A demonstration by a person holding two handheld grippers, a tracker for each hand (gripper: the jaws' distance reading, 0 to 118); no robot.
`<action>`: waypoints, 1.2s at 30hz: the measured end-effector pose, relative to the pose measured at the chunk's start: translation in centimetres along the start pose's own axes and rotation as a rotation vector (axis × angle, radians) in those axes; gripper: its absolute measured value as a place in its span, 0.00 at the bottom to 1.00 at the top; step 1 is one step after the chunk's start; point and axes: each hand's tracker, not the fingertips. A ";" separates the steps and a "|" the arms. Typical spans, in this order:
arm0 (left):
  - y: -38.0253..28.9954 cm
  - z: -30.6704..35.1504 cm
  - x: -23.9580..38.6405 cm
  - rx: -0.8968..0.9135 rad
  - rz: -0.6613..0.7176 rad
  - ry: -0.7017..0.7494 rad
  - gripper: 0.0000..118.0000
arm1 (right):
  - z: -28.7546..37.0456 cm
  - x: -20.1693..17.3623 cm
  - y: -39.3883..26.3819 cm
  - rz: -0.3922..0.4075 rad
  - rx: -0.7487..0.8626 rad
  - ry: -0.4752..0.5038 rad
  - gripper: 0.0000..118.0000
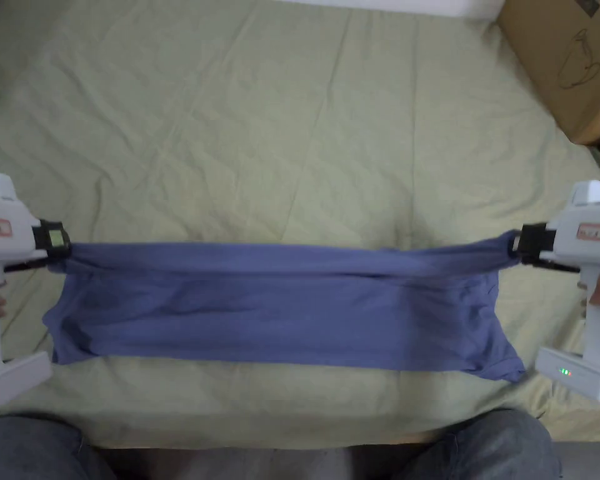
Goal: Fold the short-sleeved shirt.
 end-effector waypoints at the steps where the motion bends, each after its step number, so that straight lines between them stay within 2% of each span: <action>1: -1.2 -0.2 -0.1 -0.015 0.007 0.012 0.00 | -0.1 0.2 -1.2 -0.005 -0.015 -0.010 0.00; 6: -6.1 -1.2 -0.5 -0.101 0.067 0.083 0.00 | -1.3 1.5 -6.0 -0.080 -0.089 -0.033 0.00; 9: -7.5 -1.3 -0.6 -0.110 0.130 0.112 0.03 | -1.8 1.9 -7.7 -0.111 -0.111 -0.039 0.00; 10: -7.5 -1.0 -0.7 -0.106 0.146 0.121 0.08 | -1.6 1.9 -7.9 -0.115 -0.117 -0.043 0.01; 11: -7.3 -0.5 -0.7 -0.091 0.156 0.139 0.17 | -1.3 2.0 -7.9 -0.120 -0.122 -0.063 0.07; 12: -7.0 0.0 -0.8 -0.064 0.154 0.171 0.31 | -0.8 2.2 -7.8 -0.112 -0.115 -0.075 0.20; 13: -6.5 0.6 -1.1 -0.031 0.148 0.196 0.57 | -0.1 2.5 -7.4 -0.088 -0.102 -0.091 0.45; 14: -5.7 1.5 -1.3 0.011 0.151 0.215 0.71 | 0.7 2.7 -6.9 -0.069 -0.084 -0.105 0.61; 15: -5.0 2.5 -1.4 0.055 0.150 0.233 0.82 | 1.7 2.8 -6.4 -0.040 -0.054 -0.137 0.70; 16: -4.2 3.7 -1.3 0.123 0.141 0.252 0.90 | 3.1 2.6 -5.7 -0.015 0.001 -0.165 0.74; 17: -3.3 4.9 -1.0 0.193 0.122 0.262 0.93 | 4.5 2.3 -4.9 0.005 0.078 -0.183 0.74; 21: -1.3 9.3 2.2 0.455 -0.073 0.293 0.93 | 10.2 0.2 -2.6 0.085 0.355 -0.148 0.79; 23: -1.3 11.0 4.4 0.593 -0.171 0.325 0.94 | 12.6 -1.6 -2.4 0.112 0.507 -0.131 0.88; 25: -2.0 12.4 6.4 0.694 -0.205 0.325 0.98 | 14.3 -3.6 -2.7 0.133 0.633 -0.119 0.96; 30: -3.6 13.5 9.7 0.803 -0.266 0.229 0.99 | 15.5 -7.5 -3.9 0.151 0.756 -0.039 0.96; 32: -4.0 13.2 10.4 0.807 -0.290 0.207 0.92 | 15.3 -9.0 -4.6 0.168 0.780 -0.046 0.95; 33: -4.2 13.1 10.8 0.815 -0.296 0.192 0.85 | 15.2 -9.6 -4.9 0.174 0.781 -0.052 0.92; 34: -4.5 13.0 11.2 0.814 -0.303 0.176 0.71 | 14.9 -10.0 -5.1 0.176 0.782 -0.048 0.87; 35: -4.7 12.7 11.5 0.811 -0.306 0.164 0.62 | 14.6 -10.4 -5.4 0.175 0.784 -0.036 0.80; 36: -4.8 12.5 11.8 0.805 -0.307 0.156 0.55 | 14.4 -10.8 -5.5 0.167 0.773 -0.026 0.67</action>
